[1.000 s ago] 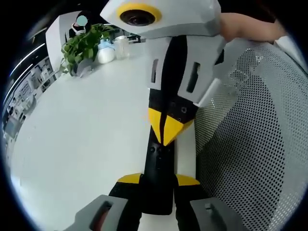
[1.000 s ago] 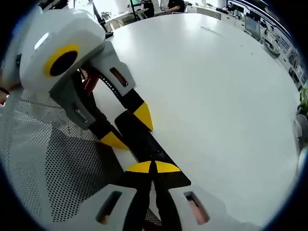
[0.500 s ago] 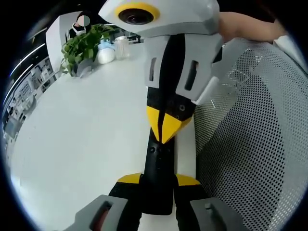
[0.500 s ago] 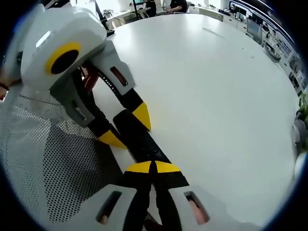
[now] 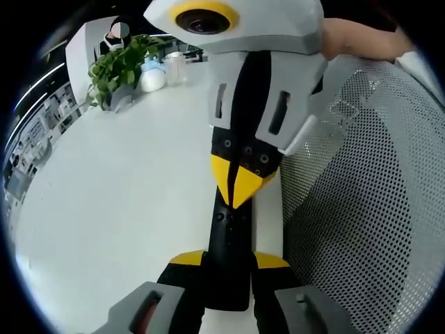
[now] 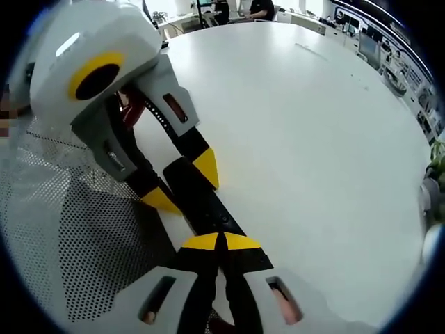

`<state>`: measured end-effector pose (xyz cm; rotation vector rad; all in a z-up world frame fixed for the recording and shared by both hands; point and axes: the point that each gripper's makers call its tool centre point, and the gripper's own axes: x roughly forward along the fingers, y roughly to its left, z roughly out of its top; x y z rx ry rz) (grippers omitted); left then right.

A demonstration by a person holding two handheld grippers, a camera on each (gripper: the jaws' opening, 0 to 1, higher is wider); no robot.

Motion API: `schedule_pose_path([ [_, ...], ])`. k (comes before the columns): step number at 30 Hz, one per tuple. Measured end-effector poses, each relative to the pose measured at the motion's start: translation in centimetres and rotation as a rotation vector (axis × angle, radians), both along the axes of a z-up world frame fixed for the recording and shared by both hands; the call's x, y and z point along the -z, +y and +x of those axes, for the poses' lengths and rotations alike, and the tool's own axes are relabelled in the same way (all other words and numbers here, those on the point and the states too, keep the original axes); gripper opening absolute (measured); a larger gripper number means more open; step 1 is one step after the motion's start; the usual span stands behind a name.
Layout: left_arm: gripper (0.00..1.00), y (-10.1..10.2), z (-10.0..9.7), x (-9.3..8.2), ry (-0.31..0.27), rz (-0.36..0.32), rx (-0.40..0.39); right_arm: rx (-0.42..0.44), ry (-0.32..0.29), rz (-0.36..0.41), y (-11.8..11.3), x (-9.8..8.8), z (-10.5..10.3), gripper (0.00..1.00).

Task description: Press the specified remote control buttons in sequence, fully releasing each button before pressing the next.

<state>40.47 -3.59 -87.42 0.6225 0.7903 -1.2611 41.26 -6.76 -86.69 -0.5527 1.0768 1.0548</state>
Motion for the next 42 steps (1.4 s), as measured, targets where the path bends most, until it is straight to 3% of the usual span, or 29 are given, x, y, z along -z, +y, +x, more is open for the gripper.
schedule_pose_path([
  [6, 0.25, 0.0, 0.0, 0.0, 0.0, 0.002, 0.0, -0.015, -0.015, -0.004, 0.0, 0.0, 0.0, 0.0],
  [16, 0.25, 0.0, 0.0, 0.0, 0.002, 0.007, -0.007, 0.038, 0.032, 0.024, -0.2, -0.1, -0.1, 0.0],
  [42, 0.25, -0.1, 0.0, 0.0, 0.001, 0.003, -0.005, 0.013, 0.071, 0.011, -1.3, 0.0, -0.8, 0.0],
])
